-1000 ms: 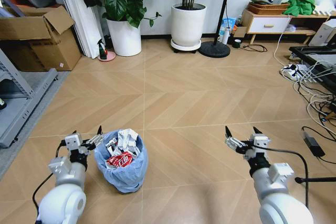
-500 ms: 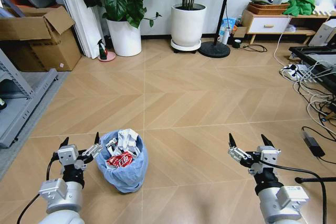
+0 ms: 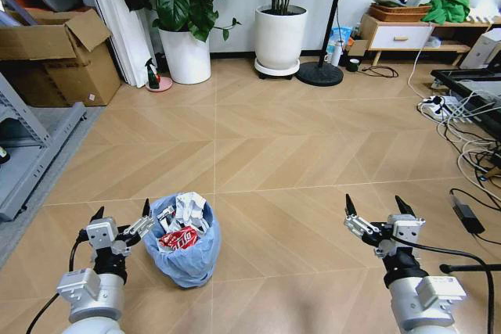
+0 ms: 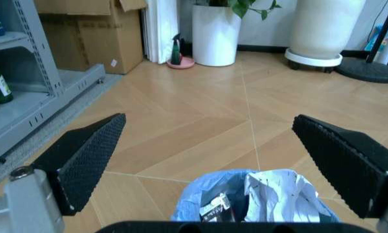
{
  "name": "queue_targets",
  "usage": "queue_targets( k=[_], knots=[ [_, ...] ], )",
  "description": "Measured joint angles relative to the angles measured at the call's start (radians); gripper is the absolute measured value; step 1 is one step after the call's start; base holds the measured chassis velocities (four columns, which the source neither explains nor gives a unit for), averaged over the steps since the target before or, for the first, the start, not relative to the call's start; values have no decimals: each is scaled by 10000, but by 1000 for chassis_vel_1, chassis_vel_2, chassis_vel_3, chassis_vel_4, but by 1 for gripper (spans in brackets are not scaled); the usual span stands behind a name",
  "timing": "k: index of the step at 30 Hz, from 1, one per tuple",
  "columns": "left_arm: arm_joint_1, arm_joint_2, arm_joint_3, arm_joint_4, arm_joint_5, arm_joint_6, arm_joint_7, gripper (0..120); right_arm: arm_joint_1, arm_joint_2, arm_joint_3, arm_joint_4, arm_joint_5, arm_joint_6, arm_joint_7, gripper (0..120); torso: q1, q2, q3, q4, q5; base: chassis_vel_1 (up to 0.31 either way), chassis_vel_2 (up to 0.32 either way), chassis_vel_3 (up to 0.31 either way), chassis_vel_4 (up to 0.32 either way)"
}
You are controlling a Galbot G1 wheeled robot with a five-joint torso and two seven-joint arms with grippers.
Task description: Pick up the trash bin and place the garbage on the floor into it.
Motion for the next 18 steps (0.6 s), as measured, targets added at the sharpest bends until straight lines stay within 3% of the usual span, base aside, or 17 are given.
queue_targets(
  k=[18],
  knots=[
    [-16, 10, 8, 26, -19, 16, -3, 100, 12, -6, -10, -26, 6, 10, 9, 100, 1, 0, 0, 0, 0, 0, 0, 0, 0]
  ],
)
